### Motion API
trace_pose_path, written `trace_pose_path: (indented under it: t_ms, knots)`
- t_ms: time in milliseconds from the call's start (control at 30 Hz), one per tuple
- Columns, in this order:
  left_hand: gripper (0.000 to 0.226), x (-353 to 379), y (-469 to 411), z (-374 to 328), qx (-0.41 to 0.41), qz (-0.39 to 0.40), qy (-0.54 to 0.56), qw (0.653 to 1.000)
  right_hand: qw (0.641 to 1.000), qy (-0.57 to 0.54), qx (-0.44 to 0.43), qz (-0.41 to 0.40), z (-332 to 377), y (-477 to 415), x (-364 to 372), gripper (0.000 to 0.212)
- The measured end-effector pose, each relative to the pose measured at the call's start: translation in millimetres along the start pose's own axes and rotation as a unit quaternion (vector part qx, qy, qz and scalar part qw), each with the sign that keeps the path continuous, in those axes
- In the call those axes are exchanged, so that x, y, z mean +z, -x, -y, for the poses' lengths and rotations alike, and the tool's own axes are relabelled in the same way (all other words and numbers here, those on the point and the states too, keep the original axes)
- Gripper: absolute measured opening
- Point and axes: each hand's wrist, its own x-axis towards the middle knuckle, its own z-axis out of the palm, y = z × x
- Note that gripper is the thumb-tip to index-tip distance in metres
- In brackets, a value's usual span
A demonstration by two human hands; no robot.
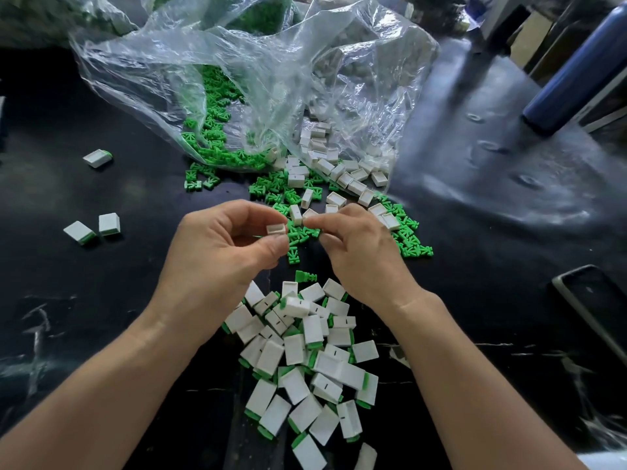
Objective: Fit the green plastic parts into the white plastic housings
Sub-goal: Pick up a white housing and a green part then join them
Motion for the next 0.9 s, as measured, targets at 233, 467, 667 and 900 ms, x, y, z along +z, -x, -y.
trace_pose_path:
  t_ms: [233, 467, 667, 900]
  knots:
    - [0.028, 2, 0, -1, -0.002, 0.011, 0.0, 1.0, 0.998, 0.053, 0.027, 0.001, -1, -5, 3, 0.019]
    - [0.031, 2, 1, -2, -0.014, 0.025, 0.005, 1.0, 0.999, 0.035, 0.026, 0.011, -2, -3, -2, 0.018]
    - [0.03, 1, 2, -1, -0.02, 0.037, 0.016, 0.999, 0.927, -0.371, 0.065, 0.0, 2, 6, -23, 0.025]
    - [0.02, 3, 1, -3, -0.015, 0.038, 0.004, 0.999, 0.843, -0.527, 0.093, 0.051, 12, 10, -33, 0.015]
